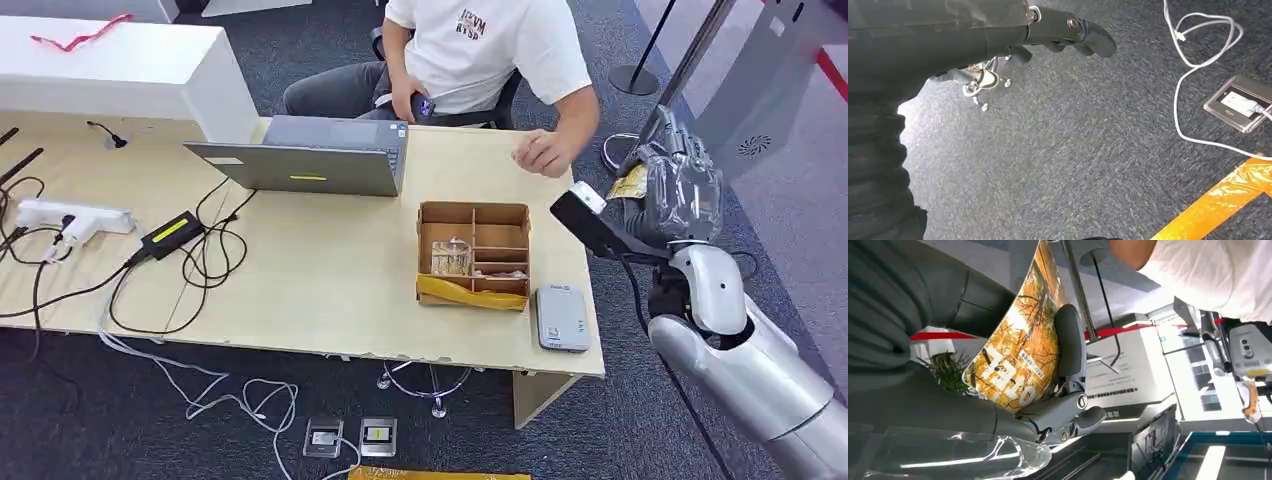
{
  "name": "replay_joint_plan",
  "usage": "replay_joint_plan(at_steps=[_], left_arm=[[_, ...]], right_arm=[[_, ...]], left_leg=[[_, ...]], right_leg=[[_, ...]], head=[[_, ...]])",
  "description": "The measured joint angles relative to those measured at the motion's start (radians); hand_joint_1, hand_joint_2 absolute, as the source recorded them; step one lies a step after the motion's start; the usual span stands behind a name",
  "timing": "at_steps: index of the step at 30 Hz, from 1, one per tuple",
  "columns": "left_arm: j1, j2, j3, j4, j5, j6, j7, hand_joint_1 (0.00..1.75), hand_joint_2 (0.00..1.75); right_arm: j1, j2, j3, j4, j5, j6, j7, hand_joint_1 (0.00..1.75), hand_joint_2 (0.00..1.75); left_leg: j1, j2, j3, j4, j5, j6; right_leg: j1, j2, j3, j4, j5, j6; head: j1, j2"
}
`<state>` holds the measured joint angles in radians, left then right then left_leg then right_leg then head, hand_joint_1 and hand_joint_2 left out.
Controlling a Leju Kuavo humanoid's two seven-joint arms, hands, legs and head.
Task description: Pass the card to the sensor for recognition and then transmit it.
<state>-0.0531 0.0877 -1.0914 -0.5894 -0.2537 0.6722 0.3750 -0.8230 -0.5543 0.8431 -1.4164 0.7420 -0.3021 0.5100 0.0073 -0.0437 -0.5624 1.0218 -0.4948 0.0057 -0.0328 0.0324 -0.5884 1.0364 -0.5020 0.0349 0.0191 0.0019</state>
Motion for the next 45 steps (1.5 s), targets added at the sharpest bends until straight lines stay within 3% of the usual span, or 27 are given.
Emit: replay_joint_plan(at_steps=[13,26,45], left_arm=[[0.001,0.003,-0.002,-0.007,-0.009,0.000,0.001,0.00,1.75],[0.004,0.001,0.009,-0.006,-0.037,0.000,-0.009,0.00,1.75],[0.008,-0.008,0.026,-0.005,-0.053,0.000,0.003,0.00,1.75]], right_arm=[[0.006,0.011,0.005,0.026,-0.051,0.019,-0.022,1.75,1.75],[0.146,0.042,0.032,0.130,-0.127,-0.017,-0.073,1.75,1.75],[0.220,0.068,0.032,0.206,-0.142,-0.001,-0.101,1.75,1.75]], left_leg=[[0.000,0.000,0.000,0.000,0.000,0.000],[0.000,0.000,0.000,0.000,0.000,0.000],[0.000,0.000,0.000,0.000,0.000,0.000]], right_leg=[[0.000,0.000,0.000,0.000,0.000,0.000],[0.000,0.000,0.000,0.000,0.000,0.000],[0.000,0.001,0.000,0.000,0.000,0.000]], head=[[0.000,0.000],[0.000,0.000],[0.000,0.000]])
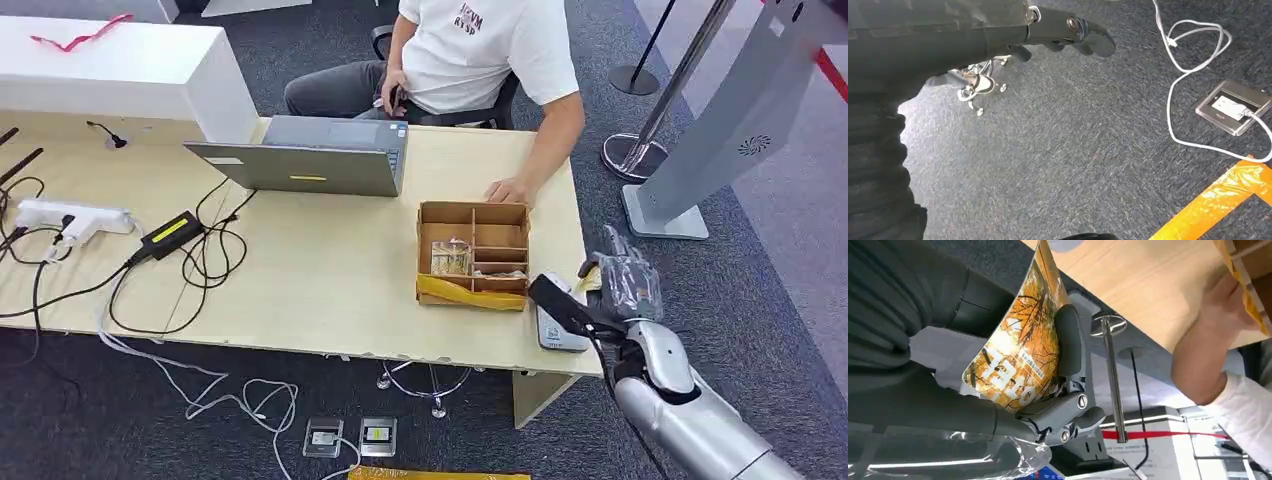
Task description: Pass the card to the sensor for recognition and then transmit it.
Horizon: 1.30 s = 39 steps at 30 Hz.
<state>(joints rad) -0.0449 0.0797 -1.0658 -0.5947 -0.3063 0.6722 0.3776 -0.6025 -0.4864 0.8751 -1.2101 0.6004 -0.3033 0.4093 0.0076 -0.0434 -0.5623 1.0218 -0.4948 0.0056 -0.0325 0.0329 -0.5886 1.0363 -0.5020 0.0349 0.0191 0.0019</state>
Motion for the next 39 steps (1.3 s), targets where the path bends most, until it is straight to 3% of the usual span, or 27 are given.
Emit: replay_joint_plan(at_steps=[16,39], left_arm=[[0.004,-0.004,0.006,0.000,-0.018,-0.001,0.020,0.00,1.75],[0.003,0.002,-0.009,-0.017,0.002,0.000,0.050,0.00,1.75]], right_arm=[[0.054,0.049,-0.002,0.080,-0.027,0.005,-0.054,1.75,1.75],[0.114,0.056,-0.051,0.117,-0.027,-0.005,-0.048,1.75,1.75]], left_leg=[[0.000,0.000,0.000,0.000,0.000,0.000],[0.000,0.002,0.001,0.000,0.000,0.000]], right_leg=[[0.000,0.001,0.000,0.000,0.000,0.000],[0.000,0.002,0.000,0.000,0.000,0.000]], head=[[0.000,0.000],[0.000,0.000]])
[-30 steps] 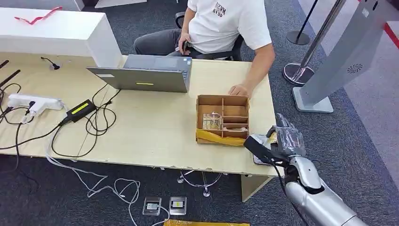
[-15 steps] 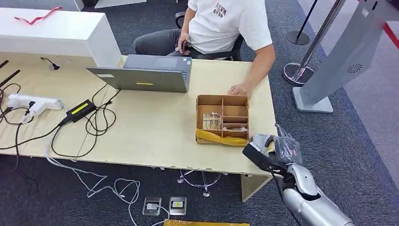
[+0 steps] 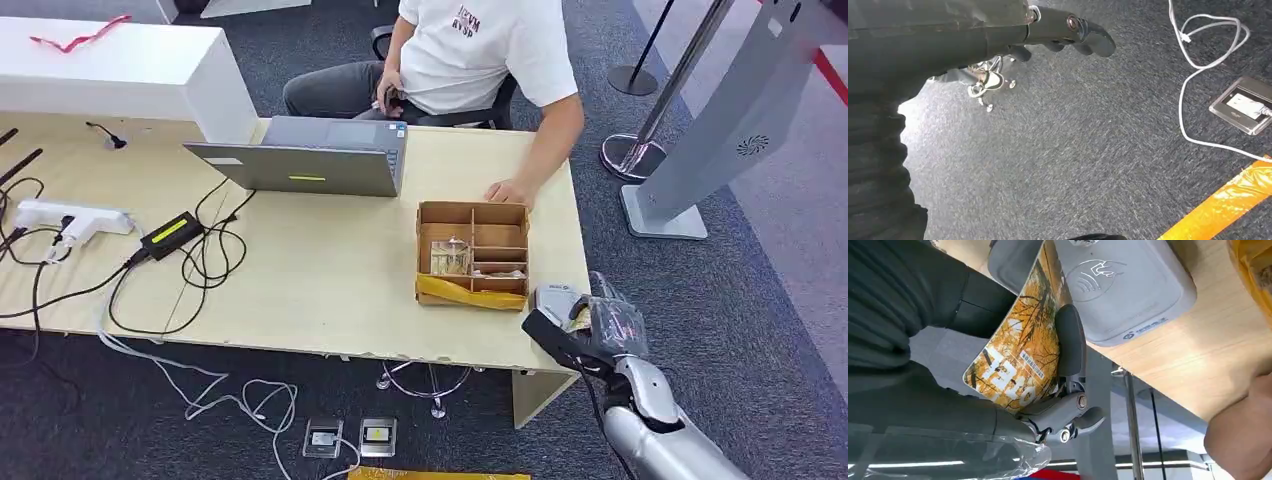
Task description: Pass the card to the sensor for recognition and then transmit it.
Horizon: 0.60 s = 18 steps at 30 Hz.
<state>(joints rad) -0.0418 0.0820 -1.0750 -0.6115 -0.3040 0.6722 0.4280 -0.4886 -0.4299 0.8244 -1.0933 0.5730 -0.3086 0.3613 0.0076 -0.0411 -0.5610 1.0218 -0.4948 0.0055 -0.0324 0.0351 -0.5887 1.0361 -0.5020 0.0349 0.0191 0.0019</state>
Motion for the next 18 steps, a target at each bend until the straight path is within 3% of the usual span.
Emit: replay_joint_plan(at_steps=[18], left_arm=[[-0.012,0.009,-0.045,-0.010,0.019,-0.002,0.004,0.00,1.75]], right_arm=[[-0.005,-0.004,-0.036,-0.023,0.078,-0.007,0.028,1.73,1.75]], left_leg=[[0.000,0.001,0.000,0.000,0.000,0.000]], right_leg=[[0.000,0.000,0.000,0.000,0.000,0.000]], head=[[0.000,0.000]])
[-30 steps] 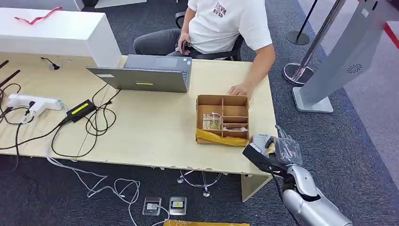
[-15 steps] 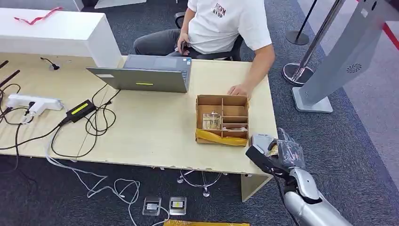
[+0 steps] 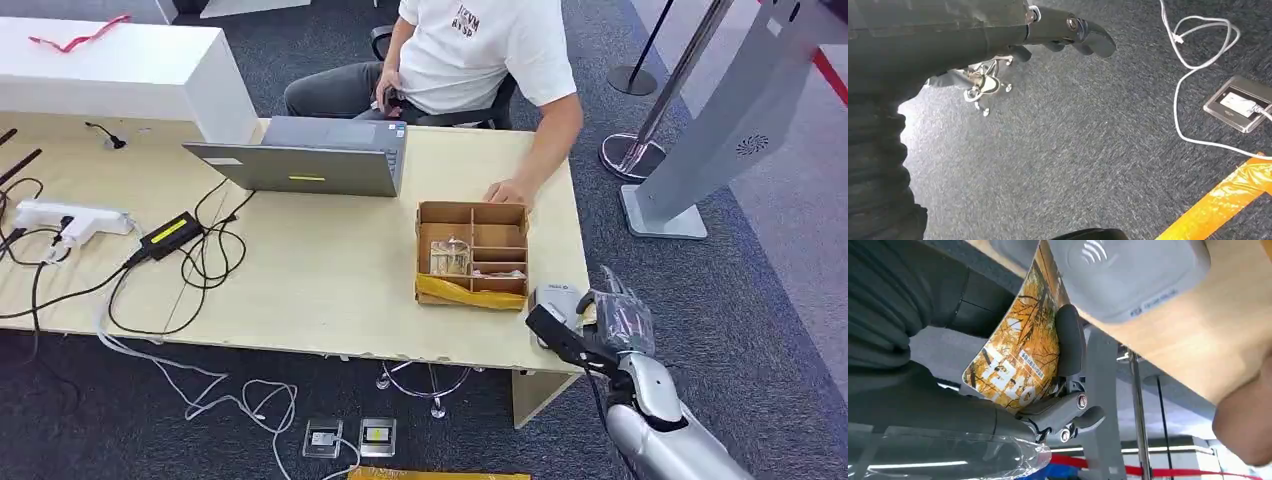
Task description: Pass the card to the sensor for recognition and then transmit it.
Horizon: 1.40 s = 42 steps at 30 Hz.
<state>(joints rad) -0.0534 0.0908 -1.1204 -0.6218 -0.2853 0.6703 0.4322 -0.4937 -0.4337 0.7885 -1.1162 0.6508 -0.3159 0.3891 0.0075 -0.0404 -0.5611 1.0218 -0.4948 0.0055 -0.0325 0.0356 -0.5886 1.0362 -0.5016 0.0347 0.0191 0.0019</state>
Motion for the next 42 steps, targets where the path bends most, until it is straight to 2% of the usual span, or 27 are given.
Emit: replay_joint_plan(at_steps=[2,4,12,21,24,29,37,42], left_arm=[[-0.004,0.000,-0.012,-0.001,0.002,0.000,0.005,0.00,1.75],[-0.007,0.000,-0.021,-0.001,0.001,0.002,0.005,0.00,1.75],[-0.007,-0.001,-0.023,-0.001,-0.038,0.002,0.005,0.00,1.75],[-0.024,0.001,-0.048,-0.001,-0.024,-0.003,0.005,0.00,1.75],[-0.032,0.000,-0.056,-0.005,-0.027,-0.003,0.005,0.00,1.75],[-0.039,0.002,-0.073,-0.016,-0.031,-0.003,0.005,0.00,1.75],[-0.041,0.011,-0.093,-0.039,-0.036,-0.002,0.008,0.00,1.75],[-0.041,0.018,-0.098,-0.051,-0.027,-0.003,0.008,0.00,1.75]], right_arm=[[-0.020,-0.005,-0.010,-0.018,0.018,0.002,0.009,1.69,1.75],[-0.056,-0.011,-0.019,-0.041,0.032,0.007,0.019,1.73,1.75],[-0.280,-0.012,-0.031,-0.114,0.094,0.040,0.056,1.75,1.75],[-0.519,0.003,0.000,-0.120,0.167,0.197,0.105,1.75,1.75],[-0.582,0.026,0.039,-0.086,0.231,0.236,0.110,1.75,1.75],[-0.657,0.083,0.103,0.012,0.306,0.241,0.115,1.75,1.75],[-0.714,0.159,0.166,0.160,0.327,0.225,0.113,1.75,1.75],[-0.729,0.187,0.188,0.220,0.327,0.216,0.110,1.75,1.75]], left_leg=[[0.000,0.000,0.000,0.000,0.000,0.000],[0.000,0.001,0.000,0.000,0.000,0.000],[0.000,0.002,0.000,0.000,0.001,-0.001],[0.000,0.002,-0.001,0.000,0.001,-0.001],[0.000,0.002,-0.002,0.000,0.001,-0.001],[0.000,0.001,-0.002,0.000,0.001,-0.001],[0.001,0.000,-0.002,0.000,0.001,-0.001],[0.001,0.000,-0.002,0.000,0.001,-0.001]], right_leg=[[0.000,0.000,0.000,0.000,0.000,0.000],[0.000,0.000,0.000,0.000,0.001,0.000],[0.000,0.002,-0.001,0.000,0.002,-0.001],[0.000,0.001,-0.001,0.001,0.002,-0.001],[0.000,0.001,-0.001,0.001,0.002,-0.001],[0.000,0.001,-0.001,0.001,0.002,-0.001],[0.000,0.000,-0.002,0.001,0.002,-0.001],[0.000,0.001,-0.002,0.001,0.002,-0.001]], head=[[0.000,0.000],[0.000,0.000],[0.000,0.000],[0.000,0.000],[0.000,0.000],[0.000,0.000],[0.000,0.000],[0.000,0.000]])
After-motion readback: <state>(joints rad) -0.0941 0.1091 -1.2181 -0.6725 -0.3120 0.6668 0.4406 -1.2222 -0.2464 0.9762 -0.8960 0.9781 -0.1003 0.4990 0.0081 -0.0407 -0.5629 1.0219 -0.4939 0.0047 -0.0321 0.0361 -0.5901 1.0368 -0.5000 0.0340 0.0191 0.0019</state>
